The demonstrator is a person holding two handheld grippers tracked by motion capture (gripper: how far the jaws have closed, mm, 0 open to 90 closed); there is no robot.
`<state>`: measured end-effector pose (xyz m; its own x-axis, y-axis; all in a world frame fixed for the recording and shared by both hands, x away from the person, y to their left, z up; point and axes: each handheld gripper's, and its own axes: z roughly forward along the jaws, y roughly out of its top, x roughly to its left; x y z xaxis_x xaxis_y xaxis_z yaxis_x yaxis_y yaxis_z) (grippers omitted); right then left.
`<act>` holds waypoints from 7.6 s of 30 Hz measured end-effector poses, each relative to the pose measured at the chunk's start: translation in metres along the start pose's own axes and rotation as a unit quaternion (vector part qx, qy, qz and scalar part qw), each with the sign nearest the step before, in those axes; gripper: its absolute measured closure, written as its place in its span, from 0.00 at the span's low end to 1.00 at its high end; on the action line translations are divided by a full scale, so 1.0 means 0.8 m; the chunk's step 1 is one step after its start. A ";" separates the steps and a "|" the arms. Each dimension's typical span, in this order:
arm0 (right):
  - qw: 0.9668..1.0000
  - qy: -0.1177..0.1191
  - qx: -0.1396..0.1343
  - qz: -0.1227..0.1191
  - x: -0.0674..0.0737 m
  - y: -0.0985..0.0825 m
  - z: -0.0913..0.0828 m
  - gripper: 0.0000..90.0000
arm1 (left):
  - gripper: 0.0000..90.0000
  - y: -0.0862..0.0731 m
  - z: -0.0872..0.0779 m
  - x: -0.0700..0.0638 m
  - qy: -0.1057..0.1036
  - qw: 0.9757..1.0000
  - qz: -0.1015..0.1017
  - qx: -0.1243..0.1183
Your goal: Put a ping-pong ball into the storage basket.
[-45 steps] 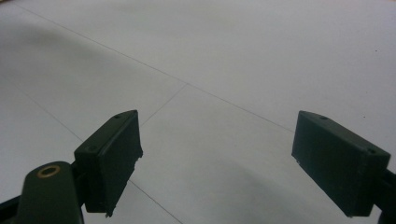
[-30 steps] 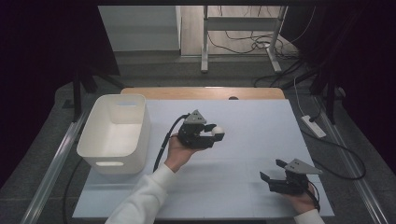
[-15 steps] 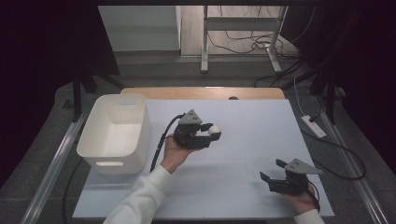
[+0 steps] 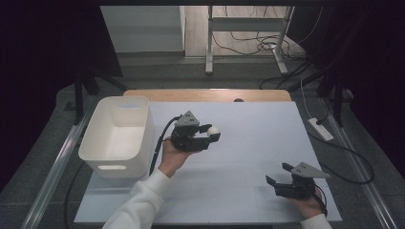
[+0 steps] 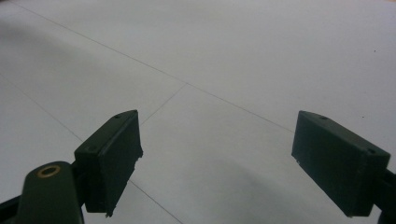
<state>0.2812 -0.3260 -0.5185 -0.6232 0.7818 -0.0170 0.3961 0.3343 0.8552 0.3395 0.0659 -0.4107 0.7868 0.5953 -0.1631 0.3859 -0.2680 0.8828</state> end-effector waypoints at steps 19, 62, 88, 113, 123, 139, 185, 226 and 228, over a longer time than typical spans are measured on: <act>1.000 -0.001 0.000 -0.002 0.000 0.000 0.000 0.18 | 0.57 0.001 -0.024 0.013 0.020 1.000 -0.008 -0.023; 1.000 -0.003 -0.001 -0.002 0.000 0.000 0.000 0.18 | 0.57 0.004 -0.090 0.050 0.081 0.995 -0.030 -0.052; 1.000 0.006 -0.010 -0.004 0.001 0.002 -0.002 0.17 | 0.57 -0.012 -0.146 0.085 0.134 0.987 -0.059 -0.060; 1.000 0.004 -0.005 -0.005 0.001 0.002 0.000 0.17 | 0.57 -0.031 -0.171 0.120 0.182 0.976 -0.101 -0.060; 1.000 0.002 -0.005 -0.005 0.001 0.002 0.000 0.17 | 0.57 -0.041 -0.184 0.140 0.217 0.968 -0.116 -0.048; 1.000 0.002 -0.006 -0.006 0.002 0.002 -0.001 0.17 | 0.57 -0.050 -0.183 0.157 0.236 0.963 -0.130 -0.026; 1.000 0.001 -0.002 -0.005 0.002 0.001 0.001 0.17 | 0.56 -0.062 -0.155 0.188 0.253 0.950 -0.158 0.089; 1.000 0.006 -0.003 0.008 -0.004 -0.002 0.000 0.16 | 0.14 -0.031 -0.169 0.123 0.126 0.986 -0.103 -0.047; 1.000 0.008 -0.001 0.007 -0.004 -0.002 0.001 0.16 | 0.14 -0.030 -0.168 0.120 0.121 0.986 -0.101 -0.047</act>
<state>0.2831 -0.3288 -0.5201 -0.6284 0.7779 0.0030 0.4030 0.3222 0.8566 0.3409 0.2311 -0.3883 0.5564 0.7954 -0.2403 0.4679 -0.0609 0.8817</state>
